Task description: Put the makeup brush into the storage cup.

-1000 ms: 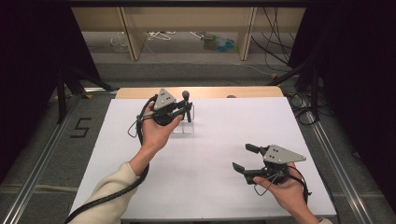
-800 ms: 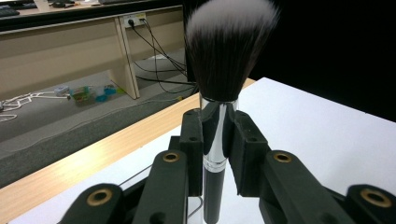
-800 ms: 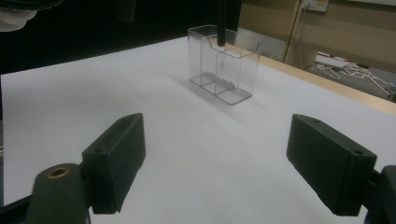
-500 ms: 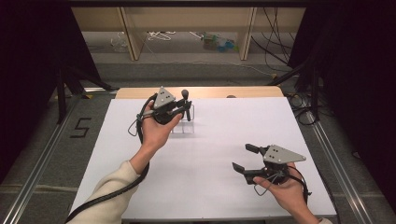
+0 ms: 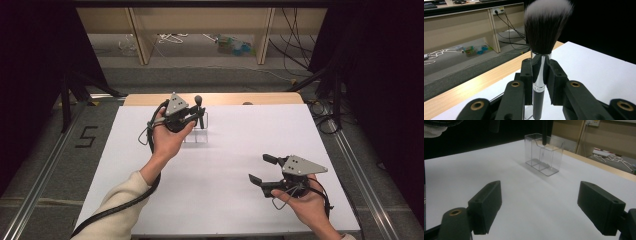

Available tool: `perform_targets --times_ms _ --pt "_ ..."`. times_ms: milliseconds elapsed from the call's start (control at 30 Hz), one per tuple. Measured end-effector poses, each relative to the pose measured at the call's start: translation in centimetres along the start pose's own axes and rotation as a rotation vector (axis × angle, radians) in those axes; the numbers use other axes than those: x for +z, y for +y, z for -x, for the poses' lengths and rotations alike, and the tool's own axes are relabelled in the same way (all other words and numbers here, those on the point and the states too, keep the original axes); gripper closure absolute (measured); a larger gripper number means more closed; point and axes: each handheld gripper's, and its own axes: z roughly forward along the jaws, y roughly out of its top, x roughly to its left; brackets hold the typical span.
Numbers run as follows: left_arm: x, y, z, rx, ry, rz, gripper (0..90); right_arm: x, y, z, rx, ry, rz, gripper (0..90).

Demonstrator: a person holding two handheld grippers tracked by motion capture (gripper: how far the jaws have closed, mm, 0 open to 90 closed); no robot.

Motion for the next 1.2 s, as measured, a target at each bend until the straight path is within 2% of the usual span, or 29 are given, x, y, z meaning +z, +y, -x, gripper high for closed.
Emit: perform_targets --times_ms 1200 --pt "0.55 0.13 -0.34 0.010 0.009 -0.004 76.3 0.05 -0.03 0.00 0.001 0.000 0.004 20.3"
